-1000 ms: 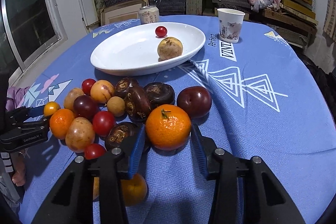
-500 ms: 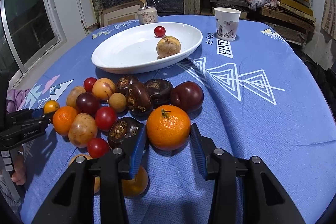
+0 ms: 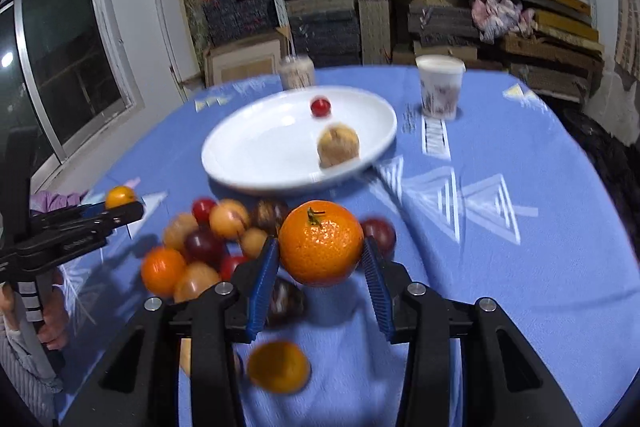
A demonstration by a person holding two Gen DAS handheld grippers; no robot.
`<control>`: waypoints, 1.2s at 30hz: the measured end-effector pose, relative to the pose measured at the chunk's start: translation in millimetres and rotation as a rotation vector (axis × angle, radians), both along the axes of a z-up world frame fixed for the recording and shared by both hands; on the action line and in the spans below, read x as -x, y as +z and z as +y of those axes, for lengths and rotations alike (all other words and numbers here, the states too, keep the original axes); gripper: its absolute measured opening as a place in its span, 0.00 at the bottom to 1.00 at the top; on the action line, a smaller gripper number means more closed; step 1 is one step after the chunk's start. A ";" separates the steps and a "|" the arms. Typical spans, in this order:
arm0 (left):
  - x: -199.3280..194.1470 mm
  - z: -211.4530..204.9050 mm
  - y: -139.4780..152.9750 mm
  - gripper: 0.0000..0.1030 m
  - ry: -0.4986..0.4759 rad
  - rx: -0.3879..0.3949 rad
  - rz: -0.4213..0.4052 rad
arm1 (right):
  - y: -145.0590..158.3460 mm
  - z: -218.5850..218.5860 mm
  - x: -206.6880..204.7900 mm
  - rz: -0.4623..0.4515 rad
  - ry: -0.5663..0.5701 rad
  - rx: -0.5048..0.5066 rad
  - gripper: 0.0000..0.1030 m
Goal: Organize fruits
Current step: 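Close the left tool on the yellow-orange fruit while the right tool closes on the mandarin, then lower both fruits onto the white plate and open both tools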
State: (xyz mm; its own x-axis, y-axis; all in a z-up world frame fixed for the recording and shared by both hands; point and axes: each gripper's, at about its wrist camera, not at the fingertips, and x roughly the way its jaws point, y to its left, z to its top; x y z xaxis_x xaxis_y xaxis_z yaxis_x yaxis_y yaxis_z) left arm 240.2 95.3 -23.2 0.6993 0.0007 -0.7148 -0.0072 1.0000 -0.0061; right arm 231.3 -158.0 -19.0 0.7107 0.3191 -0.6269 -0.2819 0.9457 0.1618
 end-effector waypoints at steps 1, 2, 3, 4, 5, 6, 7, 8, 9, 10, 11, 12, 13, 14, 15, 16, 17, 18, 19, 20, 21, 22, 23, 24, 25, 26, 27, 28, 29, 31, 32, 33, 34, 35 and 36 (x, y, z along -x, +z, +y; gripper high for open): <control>-10.8 -5.3 7.4 0.37 -0.007 -0.011 -0.008 | 8.6 1.7 -9.3 -0.008 0.000 0.000 0.42; -21.6 -10.2 13.2 0.37 -0.015 -0.013 -0.014 | 17.8 4.2 -24.5 -0.010 -0.003 -0.003 0.42; -35.0 -15.4 18.7 0.37 -0.018 -0.012 -0.023 | 22.9 7.0 -37.7 -0.004 -0.004 -0.002 0.42; -45.5 -18.9 21.4 0.37 -0.017 -0.011 -0.027 | 26.8 9.5 -52.5 0.000 -0.011 -0.004 0.42; -59.0 -22.1 22.8 0.37 -0.016 -0.001 -0.027 | 28.6 14.3 -69.6 0.008 -0.017 -0.001 0.42; -70.4 -24.0 21.7 0.37 -0.021 0.015 -0.018 | 28.0 19.7 -83.2 0.022 -0.012 -0.003 0.42; -81.1 -25.4 19.0 0.37 -0.020 0.026 -0.006 | 26.5 26.0 -95.2 0.036 -0.002 -0.008 0.42; -92.8 -26.7 14.3 0.37 -0.009 0.022 0.005 | 24.9 32.5 -103.6 0.042 0.009 -0.007 0.42; -102.2 -26.9 8.8 0.37 0.001 0.014 0.014 | 22.5 43.8 -113.3 0.049 0.033 0.010 0.42; -108.7 -26.3 3.8 0.37 0.004 0.013 0.023 | 19.1 52.9 -119.9 0.057 0.051 0.027 0.42; -116.5 -24.8 -3.2 0.37 0.007 0.014 0.043 | 14.3 63.8 -127.7 0.071 0.075 0.050 0.42; -122.6 -22.8 -10.7 0.37 0.009 0.016 0.067 | 10.4 71.1 -132.4 0.081 0.089 0.065 0.42; -127.1 -20.9 -17.2 0.37 0.011 0.021 0.083 | 5.8 77.8 -137.1 0.090 0.099 0.078 0.42; -127.1 -20.9 -17.8 0.39 0.019 -0.002 0.047 | 2.1 82.0 -140.3 0.098 0.104 0.085 0.43; -128.4 -21.7 -18.8 0.42 0.012 -0.017 0.040 | -2.1 85.1 -143.8 0.109 0.106 0.088 0.43; -130.1 -22.4 -21.1 0.49 -0.001 -0.013 0.049 | -5.2 86.9 -145.7 0.112 0.105 0.093 0.43; -131.1 -22.4 -22.4 0.57 0.002 -0.011 0.051 | -5.6 87.6 -146.0 0.104 0.104 0.095 0.44; -131.7 -22.1 -23.5 0.66 0.014 -0.015 0.045 | -5.6 86.4 -146.2 0.097 0.094 0.101 0.45; -131.0 -21.8 -23.5 0.69 0.018 -0.015 0.038 | -4.2 84.2 -145.9 0.092 0.084 0.099 0.51; -130.7 -21.1 -23.5 0.73 0.016 -0.010 0.031 | -0.6 79.0 -144.1 0.078 0.071 0.083 0.61; -129.7 -20.2 -22.4 0.76 0.016 -0.006 0.029 | 3.2 73.7 -141.5 0.064 0.059 0.069 0.64; -127.9 -19.0 -21.3 0.78 0.018 0.000 0.030 | 7.1 68.6 -138.5 0.051 0.051 0.058 0.66; -124.3 -17.1 -19.0 0.82 0.021 0.007 0.027 | 11.2 64.0 -135.3 0.042 0.047 0.049 0.67; -118.9 -15.1 -16.0 0.88 0.028 0.010 0.021 | 17.0 57.5 -129.8 0.031 0.040 0.035 0.71; -112.4 -12.6 -12.5 0.90 0.041 0.010 0.012 | 22.9 49.8 -122.7 0.016 0.028 0.018 0.78; -102.6 -9.4 -8.7 0.92 0.057 0.001 -0.002 | 27.1 42.4 -116.4 0.001 0.014 0.004 0.86; -94.9 -7.4 -6.8 0.92 0.065 -0.008 -0.011 | 31.7 32.0 -105.8 -0.021 -0.006 -0.013 0.89; -83.8 -5.0 -5.7 0.93 0.073 -0.019 -0.019 | 34.4 22.6 -94.8 -0.042 -0.025 -0.022 0.93; -71.6 -2.8 -6.1 0.93 0.077 -0.030 -0.022 | 35.9 13.3 -83.5 -0.061 -0.044 -0.023 0.95; -45.4 0.4 -10.6 0.93 0.083 -0.038 -0.015 | 33.5 -6.4 -59.0 -0.088 -0.073 -0.020 0.96; -33.2 0.2 -13.4 0.93 0.082 -0.045 -0.009 | 29.1 -18.3 -45.1 -0.099 -0.093 -0.029 0.97; -20.3 -0.4 -15.9 0.93 0.083 -0.052 -0.009 | 23.6 -28.3 -33.9 -0.103 -0.116 -0.042 0.97; -7.9 -0.7 -18.1 0.93 0.088 -0.059 -0.010 | 16.4 -39.2 -21.9 -0.101 -0.141 -0.064 0.97; 5.9 -0.8 -19.9 0.93 0.084 -0.061 -0.009 | 9.4 -48.9 -12.4 -0.089 -0.162 -0.084 0.97; 16.9 -1.6 -20.4 0.93 0.072 -0.053 -0.012 | 4.5 -56.0 -6.1 -0.072 -0.177 -0.094 0.97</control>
State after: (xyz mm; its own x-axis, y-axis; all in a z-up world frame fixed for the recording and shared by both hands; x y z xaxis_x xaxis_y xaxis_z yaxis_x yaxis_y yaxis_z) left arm 223.2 93.7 -43.6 0.7048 0.0889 -0.7039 -0.0792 0.9958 0.0464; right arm 237.4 -214.0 -14.5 0.8030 0.2402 -0.5455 -0.1270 0.9631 0.2373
